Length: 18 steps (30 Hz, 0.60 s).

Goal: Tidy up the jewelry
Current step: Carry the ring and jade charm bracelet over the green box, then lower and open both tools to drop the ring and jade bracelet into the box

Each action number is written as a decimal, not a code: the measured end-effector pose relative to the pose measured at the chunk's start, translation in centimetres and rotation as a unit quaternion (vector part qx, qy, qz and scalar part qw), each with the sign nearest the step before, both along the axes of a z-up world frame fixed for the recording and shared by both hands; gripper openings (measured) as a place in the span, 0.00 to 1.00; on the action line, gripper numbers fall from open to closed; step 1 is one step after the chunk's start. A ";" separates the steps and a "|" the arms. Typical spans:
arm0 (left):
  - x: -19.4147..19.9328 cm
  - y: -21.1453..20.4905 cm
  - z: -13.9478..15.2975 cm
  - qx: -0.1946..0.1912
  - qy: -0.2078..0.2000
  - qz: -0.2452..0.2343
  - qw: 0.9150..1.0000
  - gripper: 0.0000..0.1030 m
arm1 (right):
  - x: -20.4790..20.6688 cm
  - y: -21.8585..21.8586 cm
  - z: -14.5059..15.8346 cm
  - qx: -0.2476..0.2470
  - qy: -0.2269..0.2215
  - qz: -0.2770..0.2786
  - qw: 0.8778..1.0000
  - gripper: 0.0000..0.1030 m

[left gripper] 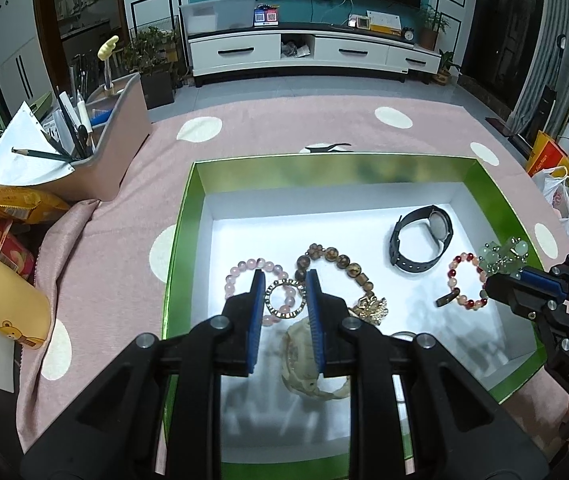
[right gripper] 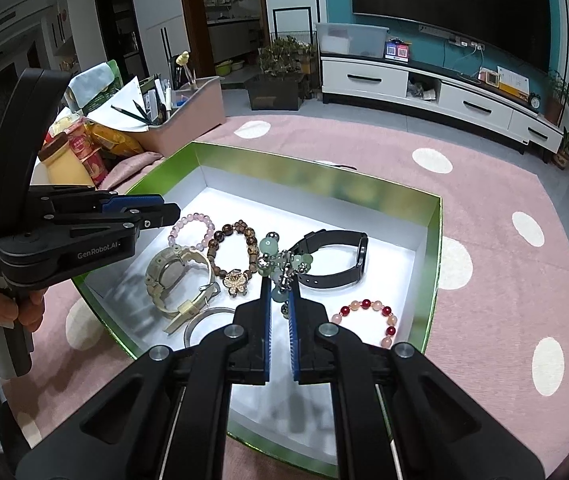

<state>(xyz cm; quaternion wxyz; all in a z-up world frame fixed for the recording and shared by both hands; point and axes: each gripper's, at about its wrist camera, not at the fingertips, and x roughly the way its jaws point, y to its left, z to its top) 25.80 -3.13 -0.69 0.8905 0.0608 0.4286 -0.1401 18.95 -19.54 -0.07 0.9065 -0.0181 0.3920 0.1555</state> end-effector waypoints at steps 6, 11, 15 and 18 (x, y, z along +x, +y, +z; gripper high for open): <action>0.3 0.1 -0.4 0.005 0.008 0.004 1.000 0.20 | 0.3 0.0 -0.3 -0.001 0.006 -0.001 1.000 0.07; 0.4 0.1 -0.7 0.007 0.013 0.005 1.000 0.20 | 0.5 0.0 -0.4 0.001 0.012 -0.002 1.000 0.07; 0.7 0.2 -0.8 0.008 0.016 0.008 1.000 0.20 | 0.6 0.0 -0.5 -0.001 0.017 -0.001 1.000 0.07; 0.7 0.1 -0.9 0.013 0.016 0.009 1.000 0.20 | 0.6 0.0 -0.6 -0.002 0.019 -0.002 1.000 0.07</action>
